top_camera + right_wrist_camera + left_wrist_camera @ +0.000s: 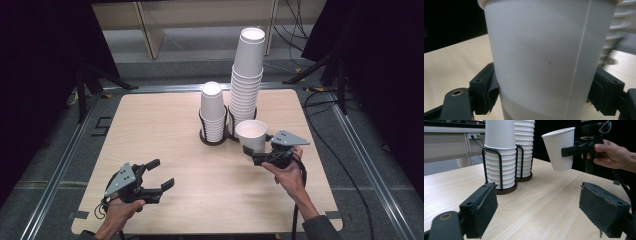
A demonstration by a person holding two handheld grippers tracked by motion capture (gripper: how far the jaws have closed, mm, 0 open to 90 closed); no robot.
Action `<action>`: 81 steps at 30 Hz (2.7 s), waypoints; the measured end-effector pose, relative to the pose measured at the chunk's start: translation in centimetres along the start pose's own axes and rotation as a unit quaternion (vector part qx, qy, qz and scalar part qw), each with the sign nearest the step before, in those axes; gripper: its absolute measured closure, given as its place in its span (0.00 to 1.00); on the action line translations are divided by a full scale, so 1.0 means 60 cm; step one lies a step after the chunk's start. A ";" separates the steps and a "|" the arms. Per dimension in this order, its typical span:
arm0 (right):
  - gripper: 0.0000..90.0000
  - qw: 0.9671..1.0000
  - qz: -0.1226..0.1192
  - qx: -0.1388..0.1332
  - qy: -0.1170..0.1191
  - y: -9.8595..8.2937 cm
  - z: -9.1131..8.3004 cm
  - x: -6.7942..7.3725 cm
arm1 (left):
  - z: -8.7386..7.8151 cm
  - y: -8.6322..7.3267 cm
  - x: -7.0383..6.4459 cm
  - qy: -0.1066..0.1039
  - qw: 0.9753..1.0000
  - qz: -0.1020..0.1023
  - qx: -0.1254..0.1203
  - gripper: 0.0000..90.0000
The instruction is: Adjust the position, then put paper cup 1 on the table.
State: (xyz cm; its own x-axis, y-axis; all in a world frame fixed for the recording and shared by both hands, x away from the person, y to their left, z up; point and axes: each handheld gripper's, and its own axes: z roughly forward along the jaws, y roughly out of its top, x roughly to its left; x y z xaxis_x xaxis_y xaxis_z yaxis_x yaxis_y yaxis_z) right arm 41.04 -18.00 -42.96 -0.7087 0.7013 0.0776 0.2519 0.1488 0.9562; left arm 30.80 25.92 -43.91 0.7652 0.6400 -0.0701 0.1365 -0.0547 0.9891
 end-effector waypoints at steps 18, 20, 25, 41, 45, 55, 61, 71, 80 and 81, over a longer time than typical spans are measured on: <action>0.24 0.986 0.035 -0.032 -0.159 -0.035 -0.014 -0.120 | 0.007 -0.005 -0.001 -0.004 1.000 0.002 -0.001 0.16; 0.24 0.986 0.035 -0.040 -0.161 -0.038 -0.007 -0.129 | 0.007 -0.005 0.000 -0.004 1.000 0.004 0.000 0.16; 0.24 0.983 0.046 -0.030 -0.176 -0.046 0.003 -0.147 | 0.004 -0.004 -0.001 0.003 1.000 0.002 0.012 0.16; 0.23 0.985 0.037 0.035 -0.164 -0.064 0.028 -0.169 | 0.005 -0.005 0.000 0.003 1.000 0.004 0.015 0.16; 0.23 0.983 0.038 0.036 -0.173 -0.067 0.026 -0.168 | 0.004 -0.004 0.000 0.002 1.000 0.006 0.015 0.16; 0.22 0.984 0.041 0.061 -0.162 -0.068 0.011 -0.160 | 0.005 -0.004 -0.002 0.000 1.000 0.003 0.014 0.16; 0.17 0.981 0.052 0.088 -0.165 -0.072 0.008 -0.158 | 0.004 -0.004 0.000 0.000 1.000 0.004 0.015 0.16; 0.17 0.976 0.090 0.127 -0.155 -0.075 -0.024 -0.139 | 0.003 -0.004 0.000 0.001 1.000 0.004 0.019 0.16; 0.17 0.976 0.103 0.104 -0.164 -0.065 -0.087 -0.116 | 0.008 -0.008 0.002 0.002 1.000 0.007 0.027 0.16; 0.17 0.977 0.083 0.097 -0.171 -0.063 -0.092 -0.117 | 0.010 -0.009 0.002 -0.001 1.000 0.003 0.021 0.16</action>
State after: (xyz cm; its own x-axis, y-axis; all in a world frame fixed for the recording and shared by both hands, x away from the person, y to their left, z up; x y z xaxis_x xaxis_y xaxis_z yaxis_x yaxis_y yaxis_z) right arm 41.44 -27.32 -45.58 -0.3946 0.9137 0.0968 0.4883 0.1192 0.8645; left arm 31.17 25.55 -44.53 0.7676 0.6377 -0.0646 0.1587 -0.0915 0.9831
